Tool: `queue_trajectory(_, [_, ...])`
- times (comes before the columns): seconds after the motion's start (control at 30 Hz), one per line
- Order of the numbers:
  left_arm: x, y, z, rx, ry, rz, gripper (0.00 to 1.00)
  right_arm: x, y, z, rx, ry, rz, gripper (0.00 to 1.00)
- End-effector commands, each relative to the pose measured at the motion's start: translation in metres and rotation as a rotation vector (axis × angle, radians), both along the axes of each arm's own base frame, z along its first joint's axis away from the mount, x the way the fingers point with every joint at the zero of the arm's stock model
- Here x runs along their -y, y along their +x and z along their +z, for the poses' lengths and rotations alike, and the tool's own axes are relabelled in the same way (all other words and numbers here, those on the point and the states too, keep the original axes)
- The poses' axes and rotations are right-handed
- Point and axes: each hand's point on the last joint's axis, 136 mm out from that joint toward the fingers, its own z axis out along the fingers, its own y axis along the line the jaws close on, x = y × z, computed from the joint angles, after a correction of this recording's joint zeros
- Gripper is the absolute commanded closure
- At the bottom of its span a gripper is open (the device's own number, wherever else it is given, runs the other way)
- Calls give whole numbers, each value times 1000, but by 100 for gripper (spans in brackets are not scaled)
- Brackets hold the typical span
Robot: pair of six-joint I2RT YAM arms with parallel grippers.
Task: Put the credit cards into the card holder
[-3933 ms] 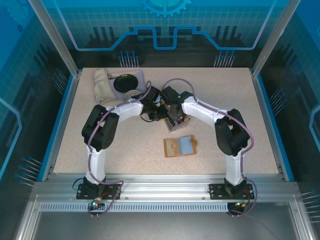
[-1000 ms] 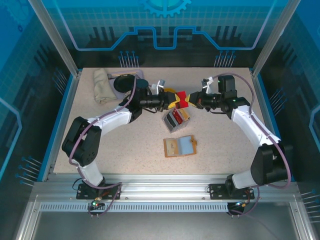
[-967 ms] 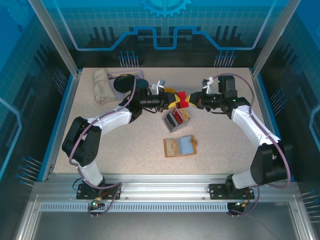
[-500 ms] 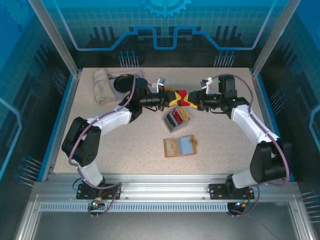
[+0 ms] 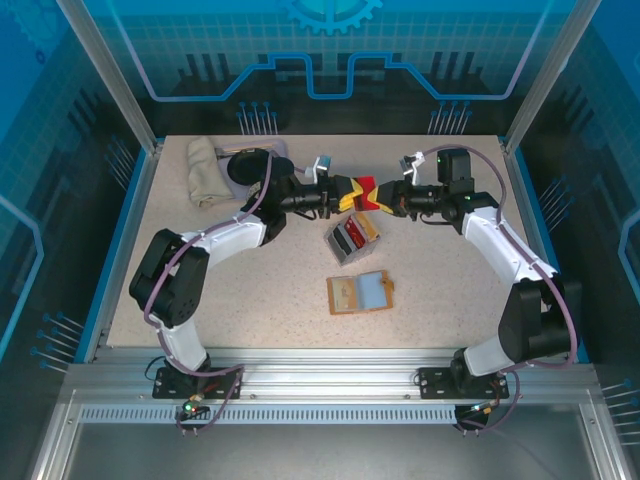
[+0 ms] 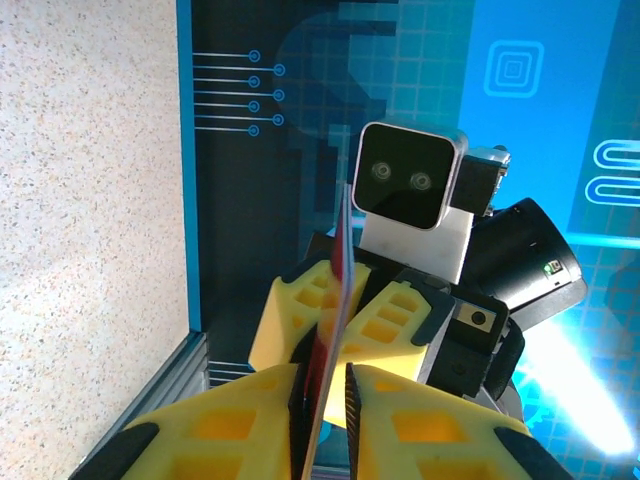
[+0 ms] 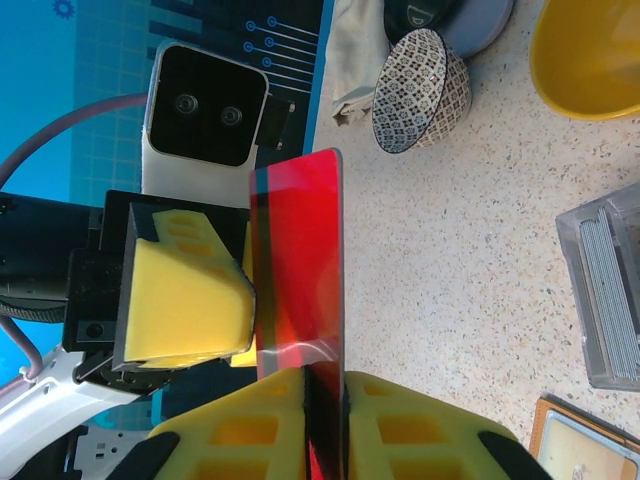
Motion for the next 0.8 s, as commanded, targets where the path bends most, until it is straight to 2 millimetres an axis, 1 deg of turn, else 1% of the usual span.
queue_trajectory(0.0, [0, -9, 50, 138, -112, -45, 78, 15, 1, -31, -103, -66, -57, 83])
queue_trajectory(0.13, [0, -11, 53, 148, -117, -51, 78, 18, 3, -31, -105, -67, -74, 82])
queue_trajectory(0.37, [0, -9, 51, 142, -117, -52, 78, 24, 5, -28, -100, -70, -99, 82])
queue_trajectory(0.5, [0, -8, 51, 139, -126, -52, 79, 26, 5, -30, -111, -74, -108, 82])
queue_trajectory(0.6, [0, -9, 51, 135, -130, -54, 81, 26, 5, -31, -118, -73, -108, 79])
queue_trajectory(0.63, [0, -7, 52, 130, -134, -50, 83, 27, 5, -31, -117, -74, -110, 79])
queue_trajectory(0.7, [-1, -6, 51, 110, -139, -43, 85, 27, 5, -28, -113, -66, -108, 79])
queue_trajectory(0.77, [-1, -5, 50, 83, -144, -32, 89, 25, 5, -24, -103, -47, -100, 79])
